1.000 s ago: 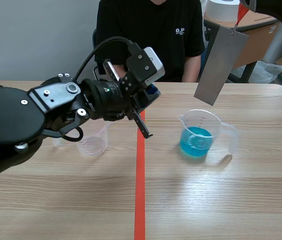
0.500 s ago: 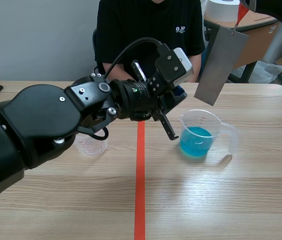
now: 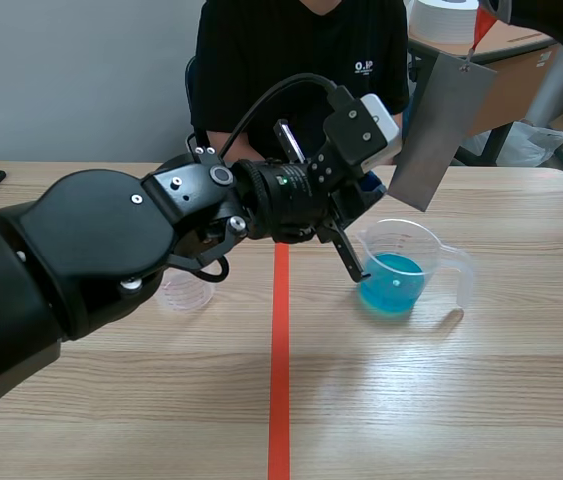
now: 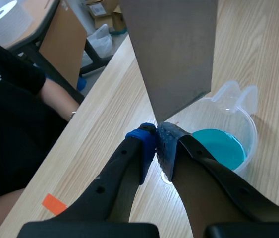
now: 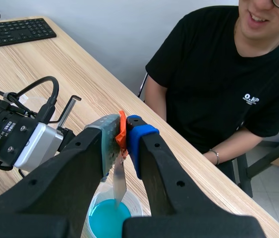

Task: Do the redox reaction experiment.
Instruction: 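Raise the plate and point at it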

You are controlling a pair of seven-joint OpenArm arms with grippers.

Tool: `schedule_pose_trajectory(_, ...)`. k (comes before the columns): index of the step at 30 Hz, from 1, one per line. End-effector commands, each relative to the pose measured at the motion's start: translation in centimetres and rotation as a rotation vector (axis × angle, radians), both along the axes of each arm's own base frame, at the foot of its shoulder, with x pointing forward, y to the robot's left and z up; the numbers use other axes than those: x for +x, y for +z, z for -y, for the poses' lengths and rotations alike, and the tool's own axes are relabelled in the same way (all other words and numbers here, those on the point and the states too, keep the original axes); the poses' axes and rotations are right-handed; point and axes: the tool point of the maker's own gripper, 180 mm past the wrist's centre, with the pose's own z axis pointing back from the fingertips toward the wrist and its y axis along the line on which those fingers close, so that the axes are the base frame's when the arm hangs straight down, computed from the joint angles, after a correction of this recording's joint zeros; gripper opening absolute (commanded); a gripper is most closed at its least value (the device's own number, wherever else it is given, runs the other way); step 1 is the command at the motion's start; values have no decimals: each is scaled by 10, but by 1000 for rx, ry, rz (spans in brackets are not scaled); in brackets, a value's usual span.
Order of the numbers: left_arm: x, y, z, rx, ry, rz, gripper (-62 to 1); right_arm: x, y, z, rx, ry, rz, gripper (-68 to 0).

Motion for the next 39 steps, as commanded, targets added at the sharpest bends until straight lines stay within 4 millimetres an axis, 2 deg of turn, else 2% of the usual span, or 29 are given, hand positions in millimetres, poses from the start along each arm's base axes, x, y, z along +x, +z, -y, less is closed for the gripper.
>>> schedule_pose_trajectory(1,3,16,5,-32,-10,31,-560,-2,10,-1,-2,13,34,-658)
schedule_pose_trajectory(39,2,19,5,-52,-19,34,-560,-2,10,-1,-2,13,34,-658)
